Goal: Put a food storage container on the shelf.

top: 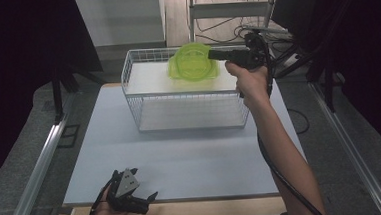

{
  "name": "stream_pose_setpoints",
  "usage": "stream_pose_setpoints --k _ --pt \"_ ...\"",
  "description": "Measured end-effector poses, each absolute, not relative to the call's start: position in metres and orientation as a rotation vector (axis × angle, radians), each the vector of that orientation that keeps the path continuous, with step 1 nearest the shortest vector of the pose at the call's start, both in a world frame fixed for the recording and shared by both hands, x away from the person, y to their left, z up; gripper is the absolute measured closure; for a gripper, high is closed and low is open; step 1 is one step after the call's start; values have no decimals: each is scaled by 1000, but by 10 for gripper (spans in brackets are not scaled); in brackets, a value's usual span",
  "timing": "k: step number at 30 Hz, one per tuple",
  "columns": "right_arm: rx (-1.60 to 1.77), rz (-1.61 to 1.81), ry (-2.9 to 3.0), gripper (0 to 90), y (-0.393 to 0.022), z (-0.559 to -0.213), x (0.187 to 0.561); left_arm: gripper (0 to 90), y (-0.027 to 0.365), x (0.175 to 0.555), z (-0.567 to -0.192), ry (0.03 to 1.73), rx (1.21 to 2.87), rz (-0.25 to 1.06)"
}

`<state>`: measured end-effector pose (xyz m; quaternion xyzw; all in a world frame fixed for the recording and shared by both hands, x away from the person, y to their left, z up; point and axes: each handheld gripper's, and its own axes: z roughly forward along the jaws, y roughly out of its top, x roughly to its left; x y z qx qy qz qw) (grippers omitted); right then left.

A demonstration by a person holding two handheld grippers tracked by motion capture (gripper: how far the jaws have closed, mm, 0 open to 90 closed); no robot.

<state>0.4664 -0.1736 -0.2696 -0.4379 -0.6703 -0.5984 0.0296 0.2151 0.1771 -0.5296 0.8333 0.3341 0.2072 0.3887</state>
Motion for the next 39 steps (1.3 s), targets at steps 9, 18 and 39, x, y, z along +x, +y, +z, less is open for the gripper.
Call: stream_pose_setpoints --k 9,18,39 --pt "-1411 -1862 -2038 823 -165 -265 482 7 177 215 -529 840 2132 527" --pt "-1470 -1828 -2063 820 -159 -266 488 7 176 215 -530 834 2140 528" --pt "-1634 -1765 -2270 671 -148 -266 496 7 173 214 -532 822 2167 532"
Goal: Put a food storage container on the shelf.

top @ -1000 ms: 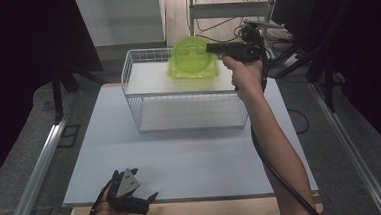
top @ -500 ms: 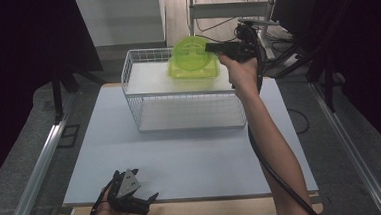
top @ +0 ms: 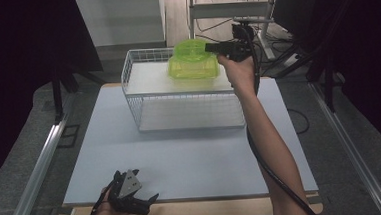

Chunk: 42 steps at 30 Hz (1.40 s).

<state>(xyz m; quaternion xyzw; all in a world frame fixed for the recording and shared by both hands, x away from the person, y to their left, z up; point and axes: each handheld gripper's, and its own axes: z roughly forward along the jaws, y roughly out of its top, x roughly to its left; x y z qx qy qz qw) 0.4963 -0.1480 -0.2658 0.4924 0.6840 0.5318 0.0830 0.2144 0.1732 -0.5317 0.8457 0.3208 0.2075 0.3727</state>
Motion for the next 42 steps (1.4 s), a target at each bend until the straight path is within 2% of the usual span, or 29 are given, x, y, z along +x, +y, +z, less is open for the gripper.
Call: stream_pose_setpoints --k 9,11,14,18,21,27,42 --pt "1452 1569 2038 573 -146 -268 498 7 173 214 -532 817 2172 535" --pt "1435 1581 2037 508 -147 -269 498 7 173 214 -532 818 2169 538" --pt "1389 1608 2057 351 -146 -269 496 7 173 214 -531 821 2168 538" --pt "1319 1611 2082 223 -145 -268 488 7 173 214 -531 821 2168 533" --pt "1253 1573 2102 172 -144 -267 480 7 172 214 -531 820 2171 535" --pt "1203 1574 2138 134 -149 -274 465 7 173 214 -530 827 2163 514" --pt "1101 1540 2237 118 -169 -302 430 5 172 214 -529 839 2162 494"
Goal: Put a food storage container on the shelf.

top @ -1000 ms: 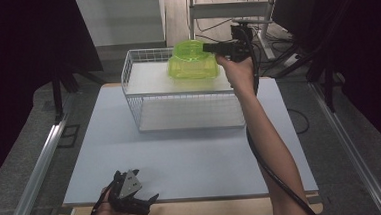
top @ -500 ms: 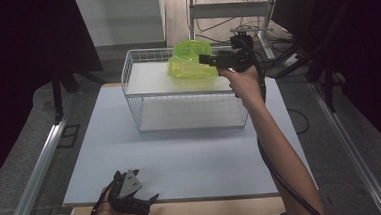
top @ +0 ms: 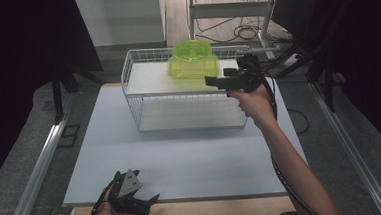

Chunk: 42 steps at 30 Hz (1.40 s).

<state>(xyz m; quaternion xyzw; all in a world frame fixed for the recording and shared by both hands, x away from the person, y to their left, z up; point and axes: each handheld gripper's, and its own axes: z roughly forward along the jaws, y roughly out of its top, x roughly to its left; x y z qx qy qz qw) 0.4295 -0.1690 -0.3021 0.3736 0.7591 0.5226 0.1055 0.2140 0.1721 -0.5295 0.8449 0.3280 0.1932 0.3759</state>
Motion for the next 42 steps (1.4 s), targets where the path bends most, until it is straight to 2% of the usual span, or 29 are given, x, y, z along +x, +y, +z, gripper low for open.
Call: stream_pose_setpoints --k 19,42 --pt "1049 1486 2308 110 -188 -346 387 5 172 214 -530 839 2170 506" --pt "959 1340 2356 91 -194 -426 345 3 172 214 -531 833 2175 516"
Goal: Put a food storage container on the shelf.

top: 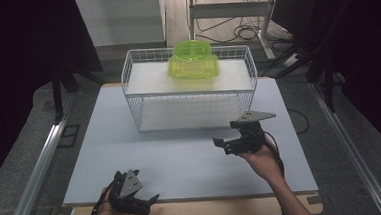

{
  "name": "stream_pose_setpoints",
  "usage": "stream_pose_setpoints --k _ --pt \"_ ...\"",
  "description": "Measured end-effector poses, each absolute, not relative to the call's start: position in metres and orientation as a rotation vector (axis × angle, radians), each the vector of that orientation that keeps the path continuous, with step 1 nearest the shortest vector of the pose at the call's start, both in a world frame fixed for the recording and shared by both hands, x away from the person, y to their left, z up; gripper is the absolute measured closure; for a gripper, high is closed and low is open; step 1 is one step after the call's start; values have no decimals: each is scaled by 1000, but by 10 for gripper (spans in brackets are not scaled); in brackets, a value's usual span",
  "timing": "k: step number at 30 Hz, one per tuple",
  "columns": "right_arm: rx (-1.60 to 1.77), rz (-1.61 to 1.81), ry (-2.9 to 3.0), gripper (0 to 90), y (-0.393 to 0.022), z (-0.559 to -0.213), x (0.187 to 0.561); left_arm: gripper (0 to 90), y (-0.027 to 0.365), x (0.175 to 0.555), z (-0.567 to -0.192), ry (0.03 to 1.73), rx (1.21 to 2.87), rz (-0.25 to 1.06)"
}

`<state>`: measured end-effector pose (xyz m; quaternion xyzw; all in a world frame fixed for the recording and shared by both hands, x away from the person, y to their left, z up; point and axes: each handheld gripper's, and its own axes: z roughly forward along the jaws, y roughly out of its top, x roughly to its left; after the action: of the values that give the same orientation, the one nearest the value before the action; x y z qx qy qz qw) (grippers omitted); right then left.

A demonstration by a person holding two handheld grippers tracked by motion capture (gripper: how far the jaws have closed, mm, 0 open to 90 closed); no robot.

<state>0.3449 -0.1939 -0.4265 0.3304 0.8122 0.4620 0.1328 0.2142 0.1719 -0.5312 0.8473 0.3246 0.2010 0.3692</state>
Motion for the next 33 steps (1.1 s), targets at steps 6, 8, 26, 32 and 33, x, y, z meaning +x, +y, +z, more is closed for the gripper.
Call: stream_pose_setpoints --k 6,8,26,32,33 --pt "934 1329 2366 81 -195 -440 330 3 172 214 -531 825 2177 521" --pt "939 1327 2374 80 -196 -445 325 3 172 214 -531 825 2175 522" --pt "896 1141 2390 64 -215 -485 290 0 171 214 -533 822 2185 528" --pt "935 1116 2426 56 -225 -503 283 0 171 214 -533 824 2186 524" --pt "939 1096 2433 56 -225 -506 282 0 171 214 -533 824 2187 523"
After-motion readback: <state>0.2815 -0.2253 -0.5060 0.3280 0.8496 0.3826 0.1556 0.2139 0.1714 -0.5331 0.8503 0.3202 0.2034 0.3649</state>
